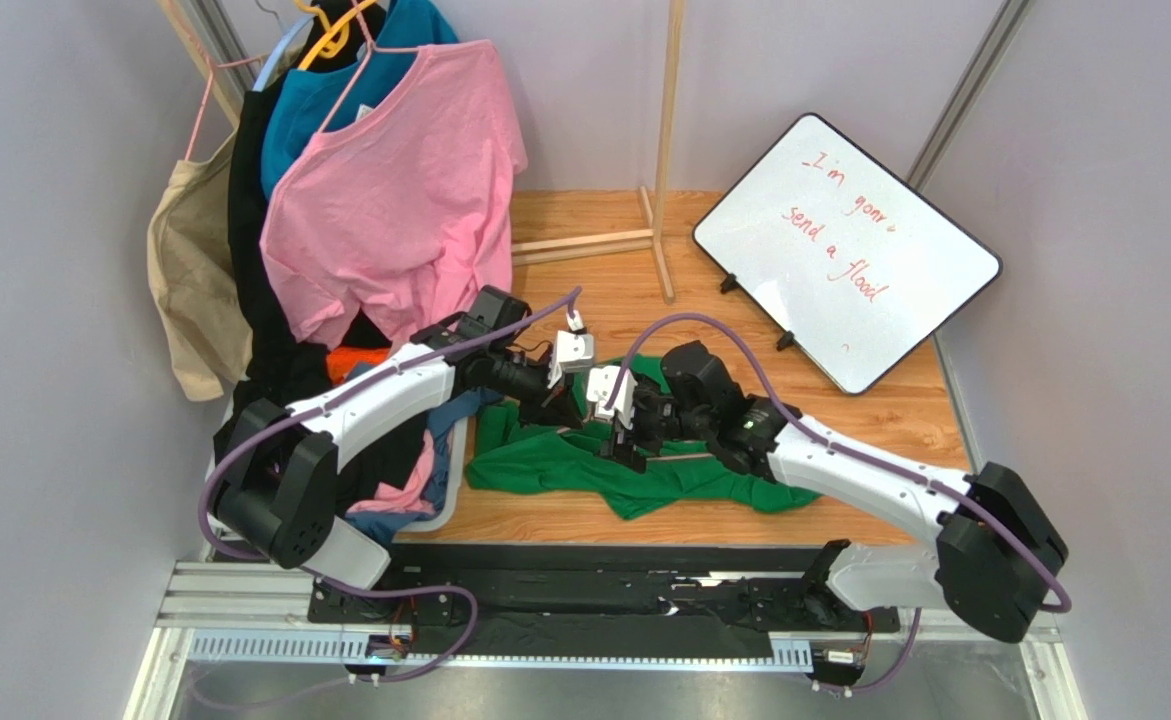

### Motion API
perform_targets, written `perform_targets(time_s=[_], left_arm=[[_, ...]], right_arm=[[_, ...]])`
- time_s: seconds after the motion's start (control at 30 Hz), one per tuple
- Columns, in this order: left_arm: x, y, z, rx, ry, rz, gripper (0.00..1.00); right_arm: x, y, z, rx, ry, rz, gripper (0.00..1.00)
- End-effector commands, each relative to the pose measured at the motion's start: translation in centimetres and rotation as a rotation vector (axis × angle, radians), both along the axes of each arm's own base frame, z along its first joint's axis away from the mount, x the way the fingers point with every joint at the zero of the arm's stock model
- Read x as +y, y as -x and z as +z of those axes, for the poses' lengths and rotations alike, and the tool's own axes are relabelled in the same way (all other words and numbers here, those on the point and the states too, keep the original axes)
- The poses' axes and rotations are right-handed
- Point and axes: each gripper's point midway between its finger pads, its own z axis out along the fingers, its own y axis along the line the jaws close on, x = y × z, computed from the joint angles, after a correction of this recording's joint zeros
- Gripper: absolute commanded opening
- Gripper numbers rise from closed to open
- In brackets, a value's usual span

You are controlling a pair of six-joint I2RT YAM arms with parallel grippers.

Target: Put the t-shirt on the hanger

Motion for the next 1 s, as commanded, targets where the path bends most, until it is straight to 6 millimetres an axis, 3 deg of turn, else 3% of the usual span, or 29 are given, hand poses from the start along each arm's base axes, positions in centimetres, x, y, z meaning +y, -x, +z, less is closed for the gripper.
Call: perform_targets(time_s=[0.0, 0.1, 0.13, 0.2, 0.27, 0.37, 0.4, 0.5, 0.6, 0.8, 0.97], left_arm=[[0.6, -0.8, 0.2, -0.050, -0.054, 0.010, 0.00], [0.9, -1.1, -0.4, -0.034, -0.089, 0.033, 0.00], [0.9, -1.2, -0.5, -0.030, -0.096, 0.041, 0.00], [1.0, -1.6, -1.0, -0.017, -0.120, 0.057, 0.00], [1.1, -1.9, -1.3, -0.011, -0.136, 0.076, 0.00], [1.4, -2.2, -1.9, 0.017, -0.164, 0.116, 0.00], [1.4, -2.5, -1.9, 0.033, -0.165, 0.140, 0.00], [1.5, -3.1, -2.0, 0.060, -0.161, 0.177, 0.00], [1.3, -3.6, -2.0, 0.075, -0.154, 0.213, 0.00], [1.7, -4.3, -1.6, 0.136, -0.147, 0.306, 0.00], [2.1, -4.5, -1.7, 0.147, -0.154, 0.336, 0.00]], right_arm=[[-1.6, 1.0, 2.9, -0.032, -0.019, -0.028, 0.85], [-3.4, 2.1, 2.8, -0.019, 0.003, -0.055, 0.89], [-4.2, 2.6, 4.1, -0.044, -0.018, -0.063, 0.89], [-5.8, 3.1, 3.7, -0.035, 0.015, -0.100, 0.89], [-7.4, 3.2, 4.9, -0.062, 0.005, -0.168, 0.88], [-10.1, 3.6, 3.9, -0.059, 0.094, -0.230, 0.74], [-11.2, 4.0, 2.8, -0.054, 0.163, -0.223, 0.64], [-13.1, 3.6, 0.8, -0.054, 0.291, -0.263, 0.47], [-13.3, 3.4, -0.8, 0.006, 0.343, -0.307, 0.43], [-12.7, 1.2, -1.1, 0.086, 0.299, -0.519, 0.61], [-11.0, 2.2, -1.5, 0.254, 0.223, -0.588, 0.61]])
